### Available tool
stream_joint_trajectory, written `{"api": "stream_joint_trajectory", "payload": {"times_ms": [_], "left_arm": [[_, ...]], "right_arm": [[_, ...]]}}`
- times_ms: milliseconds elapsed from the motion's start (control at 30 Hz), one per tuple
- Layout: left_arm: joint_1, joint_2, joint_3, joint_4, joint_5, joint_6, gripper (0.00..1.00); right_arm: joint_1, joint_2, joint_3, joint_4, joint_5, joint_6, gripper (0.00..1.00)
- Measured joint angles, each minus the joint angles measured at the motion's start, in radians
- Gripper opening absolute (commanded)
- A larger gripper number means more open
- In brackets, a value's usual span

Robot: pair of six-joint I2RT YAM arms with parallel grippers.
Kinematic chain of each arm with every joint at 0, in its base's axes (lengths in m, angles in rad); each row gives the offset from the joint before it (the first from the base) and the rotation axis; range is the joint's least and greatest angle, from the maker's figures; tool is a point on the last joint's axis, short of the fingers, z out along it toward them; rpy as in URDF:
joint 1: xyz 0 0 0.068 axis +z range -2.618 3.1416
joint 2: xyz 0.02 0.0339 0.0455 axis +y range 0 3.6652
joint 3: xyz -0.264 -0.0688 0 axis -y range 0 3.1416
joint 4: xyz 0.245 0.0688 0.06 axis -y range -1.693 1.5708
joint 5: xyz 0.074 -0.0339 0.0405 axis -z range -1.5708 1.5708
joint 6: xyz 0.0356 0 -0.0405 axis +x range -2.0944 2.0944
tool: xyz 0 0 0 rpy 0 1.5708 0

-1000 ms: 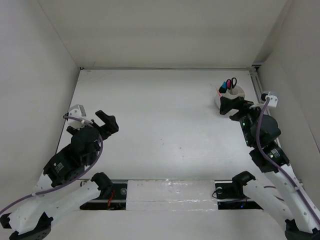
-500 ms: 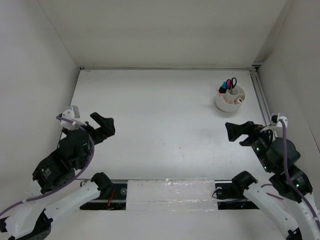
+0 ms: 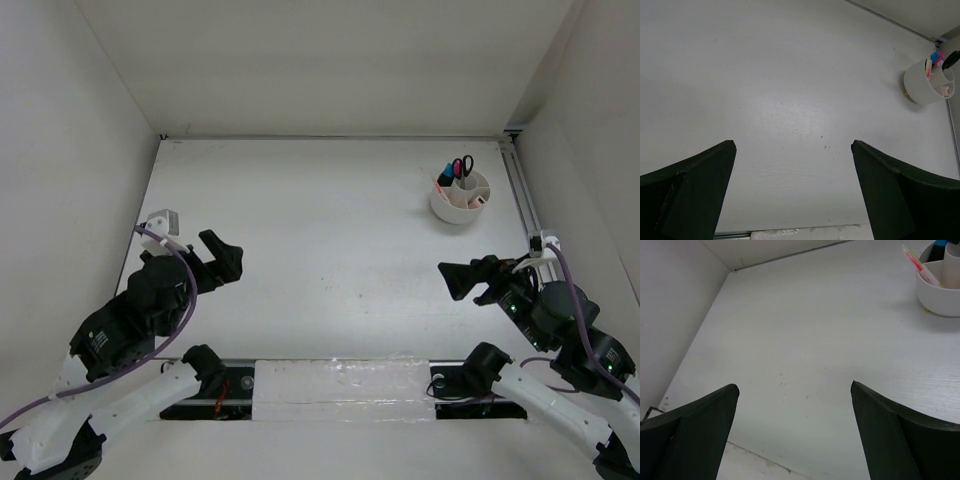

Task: Sort the stationery into containers
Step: Reset both arms

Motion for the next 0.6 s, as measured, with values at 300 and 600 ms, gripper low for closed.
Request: {"api": "stream_joint_trajectory", "payload": {"times_ms": [300,600], "left_arm": [[0.000,-0.055,0.000,-0.006,0.005,0.002,1.00],[0.000,-0.056,0.000,-0.007,0.007,0.002,1.00]], "right_arm": [[0.010,0.000,0.000,-0.013,0.029,0.013,1.00],[0.010,0.005,0.000,-0.019,0.037,0.019,1.00]]}}
